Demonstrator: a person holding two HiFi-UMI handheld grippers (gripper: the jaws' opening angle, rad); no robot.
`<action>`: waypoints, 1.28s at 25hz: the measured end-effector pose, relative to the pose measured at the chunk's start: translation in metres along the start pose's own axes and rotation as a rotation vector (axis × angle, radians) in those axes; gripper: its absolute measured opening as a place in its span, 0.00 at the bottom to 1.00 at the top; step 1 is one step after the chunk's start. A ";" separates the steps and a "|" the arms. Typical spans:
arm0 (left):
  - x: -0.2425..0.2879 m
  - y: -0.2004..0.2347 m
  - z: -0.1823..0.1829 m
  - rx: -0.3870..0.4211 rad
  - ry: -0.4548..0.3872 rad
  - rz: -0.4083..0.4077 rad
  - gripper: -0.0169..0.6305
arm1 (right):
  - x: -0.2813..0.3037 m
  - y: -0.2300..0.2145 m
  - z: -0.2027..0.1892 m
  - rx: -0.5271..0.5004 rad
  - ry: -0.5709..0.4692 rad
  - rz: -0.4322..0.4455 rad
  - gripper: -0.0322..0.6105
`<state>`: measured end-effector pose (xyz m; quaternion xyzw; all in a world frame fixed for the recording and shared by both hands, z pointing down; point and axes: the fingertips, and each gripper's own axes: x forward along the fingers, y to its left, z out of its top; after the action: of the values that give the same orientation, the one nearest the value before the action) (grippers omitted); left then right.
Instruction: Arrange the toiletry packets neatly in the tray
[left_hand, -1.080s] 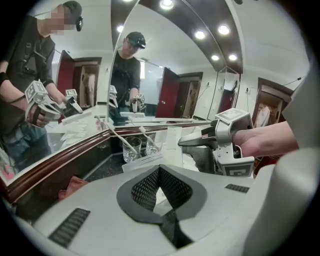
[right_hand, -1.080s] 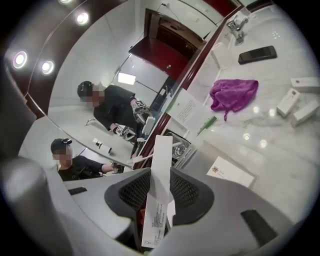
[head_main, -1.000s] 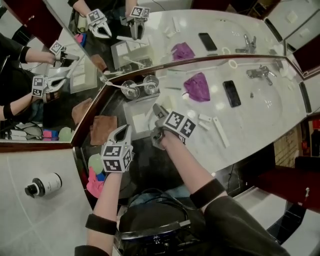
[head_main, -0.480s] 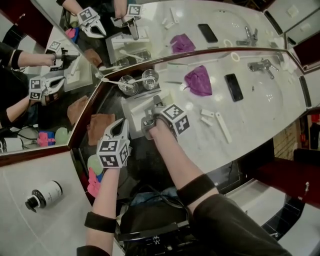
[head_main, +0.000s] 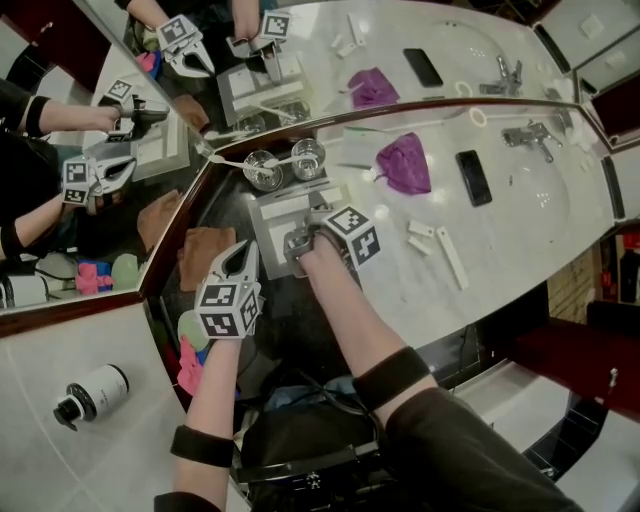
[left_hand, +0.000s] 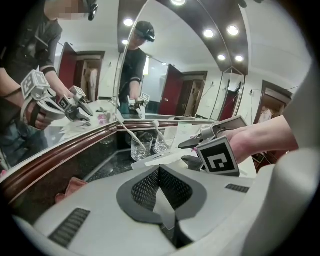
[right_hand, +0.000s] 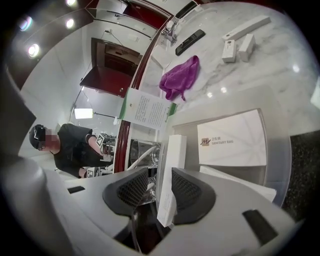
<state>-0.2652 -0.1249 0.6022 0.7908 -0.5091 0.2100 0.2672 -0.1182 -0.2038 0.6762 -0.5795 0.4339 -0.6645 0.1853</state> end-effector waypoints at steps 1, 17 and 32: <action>0.000 0.000 0.000 0.000 0.000 0.000 0.03 | 0.000 0.001 0.000 -0.004 0.001 0.001 0.31; -0.017 -0.022 0.004 0.003 -0.025 0.018 0.03 | -0.027 0.031 0.002 -0.208 0.079 0.149 0.16; -0.053 -0.112 0.008 -0.084 -0.099 0.063 0.03 | -0.135 0.050 0.021 -1.026 0.335 0.373 0.05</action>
<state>-0.1828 -0.0553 0.5408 0.7720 -0.5545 0.1576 0.2678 -0.0761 -0.1386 0.5534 -0.3956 0.8194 -0.4076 -0.0772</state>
